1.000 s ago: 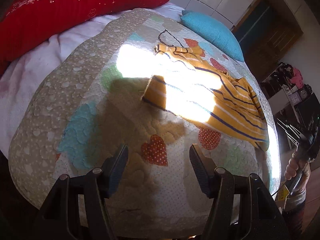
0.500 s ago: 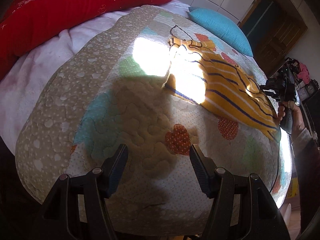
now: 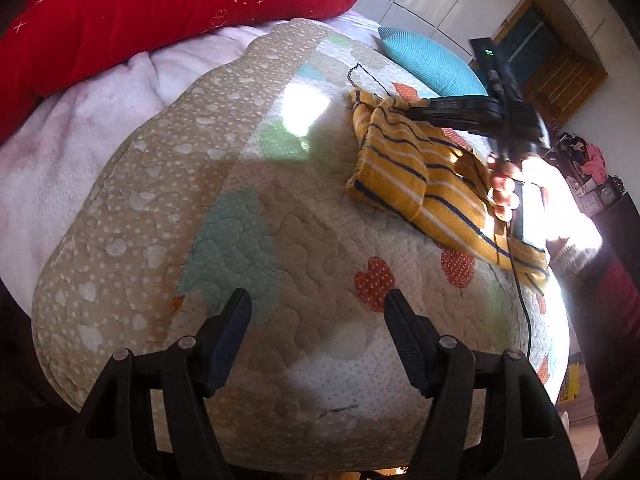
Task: Fold small clothes
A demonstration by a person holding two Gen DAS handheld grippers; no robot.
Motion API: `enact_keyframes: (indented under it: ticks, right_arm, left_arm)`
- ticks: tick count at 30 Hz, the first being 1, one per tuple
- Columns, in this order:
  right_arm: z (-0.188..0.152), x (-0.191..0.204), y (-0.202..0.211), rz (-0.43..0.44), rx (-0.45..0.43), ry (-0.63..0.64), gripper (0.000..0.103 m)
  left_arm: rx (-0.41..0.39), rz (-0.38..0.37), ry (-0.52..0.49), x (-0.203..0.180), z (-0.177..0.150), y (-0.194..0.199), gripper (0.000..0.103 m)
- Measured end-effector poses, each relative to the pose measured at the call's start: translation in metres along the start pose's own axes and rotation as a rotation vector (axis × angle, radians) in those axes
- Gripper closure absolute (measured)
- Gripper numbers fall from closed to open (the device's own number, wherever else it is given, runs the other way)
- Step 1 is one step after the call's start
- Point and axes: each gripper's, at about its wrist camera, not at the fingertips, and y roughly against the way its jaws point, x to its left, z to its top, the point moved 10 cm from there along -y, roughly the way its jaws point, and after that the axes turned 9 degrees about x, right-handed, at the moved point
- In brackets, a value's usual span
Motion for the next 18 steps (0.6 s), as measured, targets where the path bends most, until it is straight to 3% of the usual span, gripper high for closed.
enact_keyframes:
  ticks: [4, 9, 11, 13, 15, 18]
  right_arm:
    - [0.042, 0.012, -0.047, -0.077, 0.051, 0.017, 0.069]
    - [0.069, 0.018, -0.067, -0.119, 0.089, -0.005, 0.069]
    - [0.074, 0.022, -0.051, -0.12, 0.05, 0.008, 0.069]
    - [0.072, 0.024, -0.021, -0.062, -0.011, -0.021, 0.067]
    - [0.061, 0.024, 0.013, -0.009, -0.054, -0.041, 0.052]
    - [0.025, 0.019, 0.055, 0.039, -0.092, -0.036, 0.046]
  left_arm:
    - [-0.002, -0.003, 0.017, 0.014, 0.001, 0.001, 0.035]
    - [-0.008, -0.024, 0.026, 0.018, 0.002, 0.001, 0.035]
    - [-0.014, -0.017, 0.02, 0.016, 0.003, 0.003, 0.035]
    - [-0.019, -0.017, 0.021, 0.016, 0.004, 0.004, 0.035]
    - [-0.022, -0.027, 0.023, 0.013, 0.007, 0.006, 0.035]
    - [-0.048, -0.062, 0.011, 0.001, 0.019, 0.011, 0.035]
